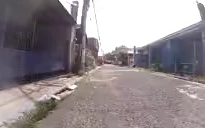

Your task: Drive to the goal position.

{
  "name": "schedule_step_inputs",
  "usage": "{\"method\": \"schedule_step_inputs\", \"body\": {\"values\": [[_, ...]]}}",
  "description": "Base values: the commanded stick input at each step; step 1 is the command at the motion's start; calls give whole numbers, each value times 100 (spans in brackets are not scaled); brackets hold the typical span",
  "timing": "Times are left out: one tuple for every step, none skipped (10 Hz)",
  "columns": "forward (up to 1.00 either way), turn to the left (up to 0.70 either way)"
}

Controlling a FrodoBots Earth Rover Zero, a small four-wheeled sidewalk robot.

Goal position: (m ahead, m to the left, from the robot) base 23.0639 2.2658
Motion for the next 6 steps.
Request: {"method": "schedule_step_inputs", "body": {"values": [[100,0],[100,0],[100,-2],[100,-26],[100,-27],[100,-19]]}}
